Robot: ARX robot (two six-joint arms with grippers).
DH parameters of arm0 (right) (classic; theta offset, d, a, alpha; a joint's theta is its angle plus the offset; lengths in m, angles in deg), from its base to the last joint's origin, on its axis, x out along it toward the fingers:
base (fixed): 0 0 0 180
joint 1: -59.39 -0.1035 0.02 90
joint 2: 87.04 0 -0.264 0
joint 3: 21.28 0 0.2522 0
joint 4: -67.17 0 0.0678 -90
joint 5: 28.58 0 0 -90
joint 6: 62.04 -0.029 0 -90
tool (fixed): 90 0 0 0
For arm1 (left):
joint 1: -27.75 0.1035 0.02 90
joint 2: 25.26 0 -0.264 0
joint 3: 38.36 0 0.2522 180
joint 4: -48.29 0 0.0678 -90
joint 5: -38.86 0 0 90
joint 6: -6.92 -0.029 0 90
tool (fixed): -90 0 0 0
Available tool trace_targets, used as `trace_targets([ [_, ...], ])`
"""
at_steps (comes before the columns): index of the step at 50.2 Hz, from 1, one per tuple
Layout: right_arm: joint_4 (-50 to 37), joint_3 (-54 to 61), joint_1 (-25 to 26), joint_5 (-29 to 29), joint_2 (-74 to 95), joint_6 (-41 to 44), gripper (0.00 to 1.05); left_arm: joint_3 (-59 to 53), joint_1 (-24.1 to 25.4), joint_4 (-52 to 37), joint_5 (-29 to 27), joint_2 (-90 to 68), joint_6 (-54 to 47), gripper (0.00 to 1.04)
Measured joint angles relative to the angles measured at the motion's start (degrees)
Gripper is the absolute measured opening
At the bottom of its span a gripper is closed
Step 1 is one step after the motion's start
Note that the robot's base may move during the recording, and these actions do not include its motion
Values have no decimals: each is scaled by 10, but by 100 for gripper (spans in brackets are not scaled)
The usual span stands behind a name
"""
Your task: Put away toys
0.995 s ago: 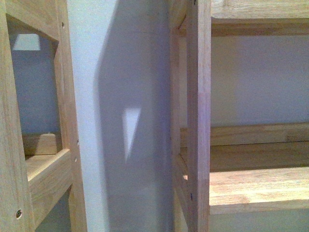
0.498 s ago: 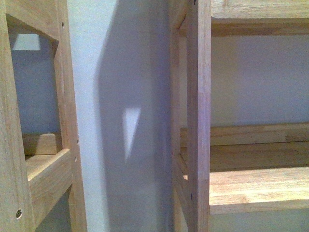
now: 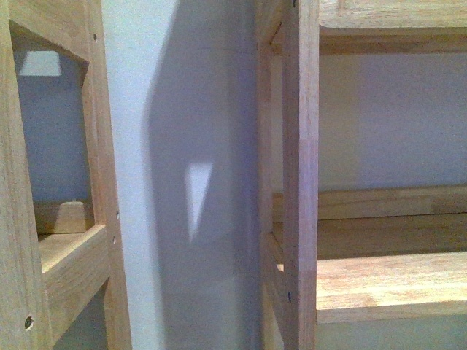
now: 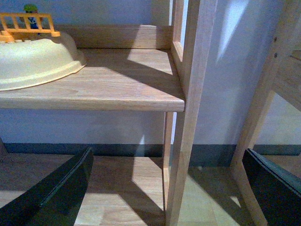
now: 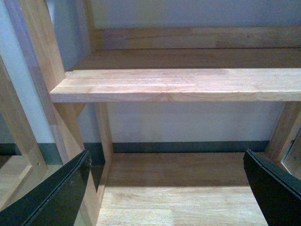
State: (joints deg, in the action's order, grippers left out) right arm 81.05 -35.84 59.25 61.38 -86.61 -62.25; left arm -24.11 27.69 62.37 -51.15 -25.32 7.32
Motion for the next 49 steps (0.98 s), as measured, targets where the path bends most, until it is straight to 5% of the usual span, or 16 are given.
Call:
trace_targets([
  [49,0,0,0,2,-1,0,98,0,0,0,1,0,0,99],
])
